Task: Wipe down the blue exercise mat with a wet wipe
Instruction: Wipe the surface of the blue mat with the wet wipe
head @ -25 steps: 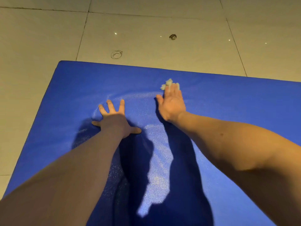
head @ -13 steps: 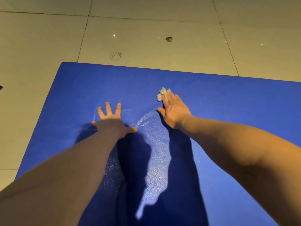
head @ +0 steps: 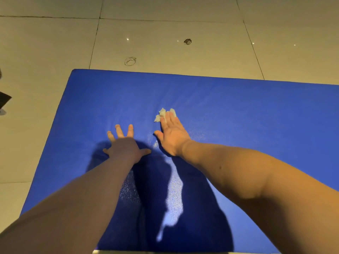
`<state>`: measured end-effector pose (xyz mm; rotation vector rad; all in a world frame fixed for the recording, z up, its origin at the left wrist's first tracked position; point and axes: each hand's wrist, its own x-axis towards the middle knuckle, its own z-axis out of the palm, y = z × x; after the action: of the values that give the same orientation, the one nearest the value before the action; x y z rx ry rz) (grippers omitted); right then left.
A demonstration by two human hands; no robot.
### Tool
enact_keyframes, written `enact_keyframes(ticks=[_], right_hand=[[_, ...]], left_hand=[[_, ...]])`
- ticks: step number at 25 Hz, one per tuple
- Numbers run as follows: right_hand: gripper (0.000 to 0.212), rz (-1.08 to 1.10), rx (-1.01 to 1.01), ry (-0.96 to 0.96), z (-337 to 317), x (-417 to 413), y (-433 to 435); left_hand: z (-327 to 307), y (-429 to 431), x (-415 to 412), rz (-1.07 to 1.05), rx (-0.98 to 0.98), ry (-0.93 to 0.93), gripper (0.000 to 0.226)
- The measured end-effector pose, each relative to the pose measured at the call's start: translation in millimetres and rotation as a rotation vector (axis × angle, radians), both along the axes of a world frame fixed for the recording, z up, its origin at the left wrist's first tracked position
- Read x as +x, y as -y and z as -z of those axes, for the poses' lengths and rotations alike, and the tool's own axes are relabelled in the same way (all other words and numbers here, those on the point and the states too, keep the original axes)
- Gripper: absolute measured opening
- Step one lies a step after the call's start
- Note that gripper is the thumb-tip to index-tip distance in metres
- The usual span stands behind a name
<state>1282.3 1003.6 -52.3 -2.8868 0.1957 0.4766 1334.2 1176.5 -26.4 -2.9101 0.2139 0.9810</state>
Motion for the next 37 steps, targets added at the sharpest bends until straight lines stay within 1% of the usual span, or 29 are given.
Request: enact_keyframes(ticks=[3,5,7,10,12,14,16,18,20,22,25,28,30,34,37], right_hand=[[0.073,-0.078,-0.04,-0.012,-2,-12,9],[0.073,-0.071,-0.085,-0.023,0,-21,27],[0.074,-0.004,-0.12,-0.06,-1,-30,48],[0.073,0.157,-0.161,-0.112,-4,-38,65],[0.07,0.241,-0.135,-0.109,-5,-35,62],[0.061,0.225,-0.068,-0.006,-4,-34,49],[0.043,0.088,0.028,0.129,-4,-39,36],[0.024,0.036,0.117,0.24,-5,-46,29],[0.018,0.055,0.148,0.352,-4,-50,29],[0.015,0.061,0.159,0.4,0,-52,33],[0.016,0.087,0.294,0.348,-4,-61,28],[0.017,0.218,0.41,0.345,-5,-67,25],[0.02,0.23,0.406,0.329,0,-66,29],[0.024,0.319,0.374,0.203,9,-59,25],[0.019,0.364,0.349,0.196,5,-54,24]], left_hand=[[-1,-9,-16,-0.001,-0.007,0.023,0.123],[0,-13,-25,-0.003,-0.015,0.033,0.124],[-1,-17,-35,0.001,-0.017,0.027,0.125],[-1,-22,-51,0.007,-0.009,0.025,0.124],[0,-23,-55,0.011,-0.013,0.025,0.124],[1,-22,-55,0.011,-0.014,0.029,0.124],[1,-22,-54,0.008,-0.007,0.022,0.125],[1,-21,-54,0.008,-0.006,0.012,0.124],[4,-22,-56,0.01,-0.009,0.021,0.125],[6,-23,-56,0.007,-0.011,0.034,0.126],[7,-22,-55,-0.006,-0.025,0.028,0.126],[8,-23,-55,0.0,-0.019,0.028,0.127],[10,-24,-55,0.006,-0.016,0.037,0.127],[9,-24,-55,0.018,-0.009,0.033,0.126],[10,-24,-56,0.025,-0.006,0.041,0.126]])
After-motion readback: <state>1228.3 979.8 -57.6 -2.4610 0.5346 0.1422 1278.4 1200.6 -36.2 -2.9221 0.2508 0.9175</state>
